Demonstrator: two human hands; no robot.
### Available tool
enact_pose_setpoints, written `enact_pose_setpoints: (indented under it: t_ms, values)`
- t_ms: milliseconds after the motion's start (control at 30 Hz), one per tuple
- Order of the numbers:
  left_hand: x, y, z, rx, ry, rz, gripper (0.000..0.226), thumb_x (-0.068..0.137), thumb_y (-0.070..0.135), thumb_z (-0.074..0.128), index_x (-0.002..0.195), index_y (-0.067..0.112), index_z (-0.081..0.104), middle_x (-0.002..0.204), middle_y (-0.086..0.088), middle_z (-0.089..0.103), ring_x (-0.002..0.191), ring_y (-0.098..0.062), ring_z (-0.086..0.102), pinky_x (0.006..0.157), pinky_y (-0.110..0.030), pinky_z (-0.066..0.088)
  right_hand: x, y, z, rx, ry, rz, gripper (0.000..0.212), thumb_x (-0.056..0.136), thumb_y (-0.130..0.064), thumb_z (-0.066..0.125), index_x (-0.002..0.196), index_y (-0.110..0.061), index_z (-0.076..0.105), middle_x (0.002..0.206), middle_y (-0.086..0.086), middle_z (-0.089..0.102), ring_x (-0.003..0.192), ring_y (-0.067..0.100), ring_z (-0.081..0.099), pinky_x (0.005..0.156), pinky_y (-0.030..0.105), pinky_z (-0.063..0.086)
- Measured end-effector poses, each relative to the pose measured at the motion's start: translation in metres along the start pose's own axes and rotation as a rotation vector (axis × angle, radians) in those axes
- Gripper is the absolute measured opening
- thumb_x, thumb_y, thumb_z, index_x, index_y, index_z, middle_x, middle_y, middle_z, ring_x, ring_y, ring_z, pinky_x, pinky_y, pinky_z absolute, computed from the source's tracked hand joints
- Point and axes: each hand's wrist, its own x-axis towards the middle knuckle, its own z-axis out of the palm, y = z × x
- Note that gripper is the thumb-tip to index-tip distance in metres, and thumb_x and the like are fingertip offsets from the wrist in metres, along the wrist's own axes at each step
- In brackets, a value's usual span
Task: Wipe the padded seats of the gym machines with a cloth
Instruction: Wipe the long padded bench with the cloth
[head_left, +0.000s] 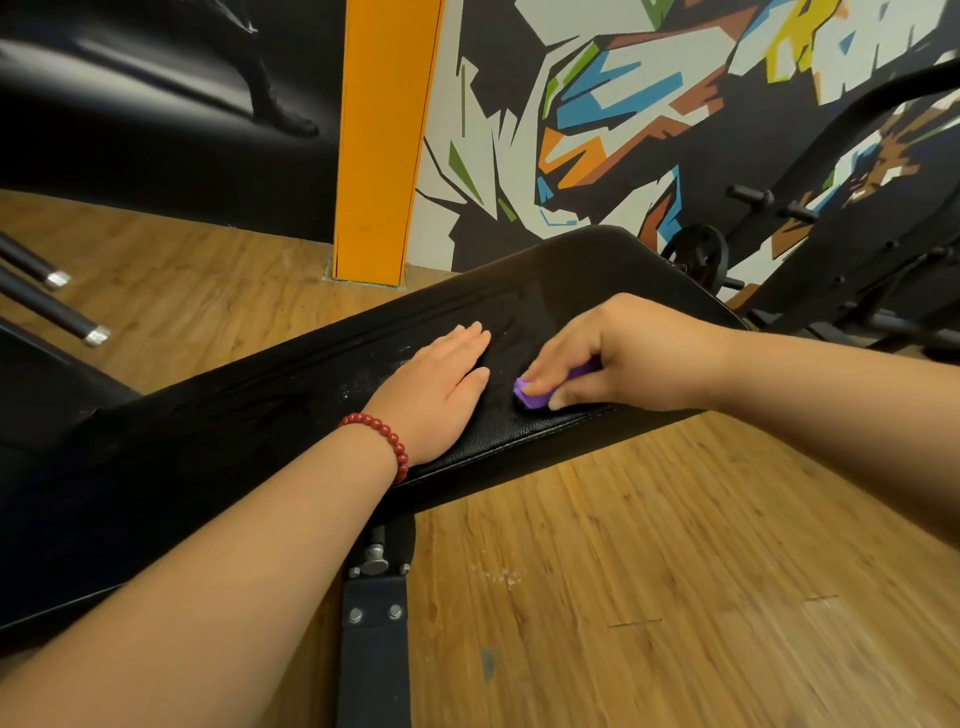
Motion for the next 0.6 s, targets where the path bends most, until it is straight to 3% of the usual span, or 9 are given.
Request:
enact_pose_setpoints:
  t_ms: [200,367,433,600]
  values:
    - [0.001,0.0,-0.001,0.017,-0.007,0.004,0.051,0.105,0.032,0.03,0.154,0.024,0.017,0.161,0.01,0.014,0.147,-0.007,0.008,0.114,-0.022,0.006,0.037,0.008,-0.003,-0.093,0.105,0.046,0.017,0.087,-0.018,0.069,0.104,-0.023,0.072,0.103,-0.01,0.064,0.097,0.007,0.058,0.094,0.029,0.049]
    - [0.007,-0.007,-0.007,0.004,0.02,0.016,0.048,0.105,0.03,0.034,0.152,0.025,0.027,0.158,0.01,0.024,0.145,-0.007,0.017,0.115,-0.023,0.012,0.027,0.008,0.0,-0.013,0.033,0.017,0.028,0.088,-0.022,0.069,0.109,-0.04,0.063,0.101,-0.026,0.054,0.097,-0.003,0.052,0.082,0.006,0.038]
    - [0.009,-0.013,-0.011,0.003,0.029,0.013,0.048,0.105,0.03,0.035,0.151,0.026,0.027,0.158,0.01,0.026,0.145,-0.006,0.019,0.115,-0.024,0.014,0.023,0.009,0.001,-0.038,-0.02,-0.013,0.035,0.088,-0.024,0.068,0.119,-0.04,0.062,0.103,-0.024,0.054,0.099,-0.002,0.052,0.086,0.008,0.039]
    - [0.013,-0.018,-0.007,-0.011,-0.013,-0.001,0.052,0.104,0.034,0.033,0.154,0.027,0.018,0.161,0.011,0.013,0.148,-0.008,0.007,0.118,-0.028,0.009,0.044,0.014,-0.005,-0.11,-0.005,-0.049,0.025,0.087,-0.022,0.069,0.112,-0.028,0.069,0.103,-0.017,0.056,0.097,0.002,0.054,0.09,0.015,0.043]
